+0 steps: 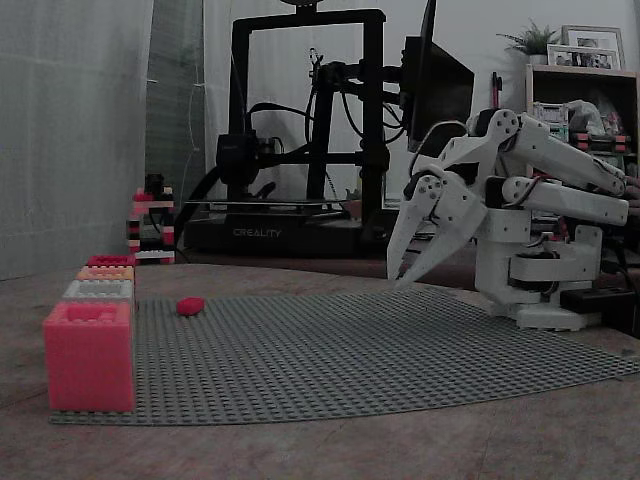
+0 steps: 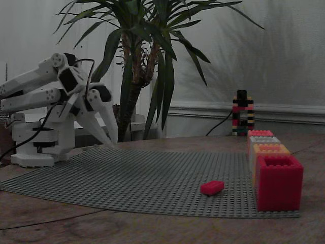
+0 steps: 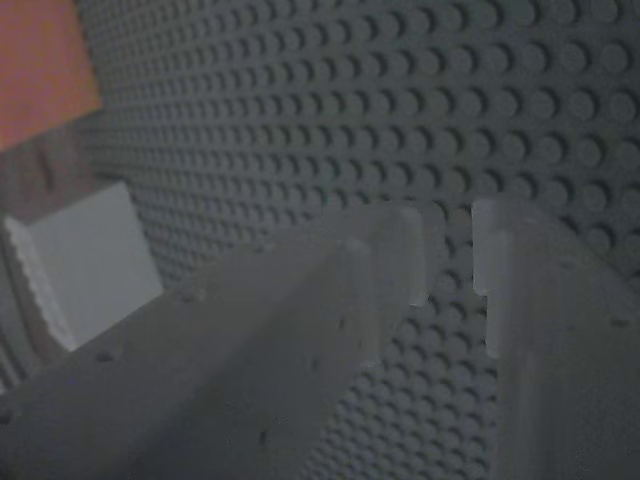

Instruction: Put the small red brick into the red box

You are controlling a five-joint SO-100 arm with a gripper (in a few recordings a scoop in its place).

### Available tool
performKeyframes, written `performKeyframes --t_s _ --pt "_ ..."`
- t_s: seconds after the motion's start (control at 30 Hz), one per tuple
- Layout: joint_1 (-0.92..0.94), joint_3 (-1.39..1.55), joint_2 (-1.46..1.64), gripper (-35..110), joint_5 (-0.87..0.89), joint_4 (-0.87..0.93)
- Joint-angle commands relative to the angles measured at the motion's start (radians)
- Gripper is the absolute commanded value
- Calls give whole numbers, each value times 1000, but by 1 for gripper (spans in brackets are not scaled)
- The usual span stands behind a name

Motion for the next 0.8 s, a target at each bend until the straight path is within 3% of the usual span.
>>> performKeyframes --t_s 0.0,0.43,0.77 --pt "-17 2 14 0 3 23" --pt "-17 -2 -9 0 3 11" --pt "44 -170 -417 0 69 -325"
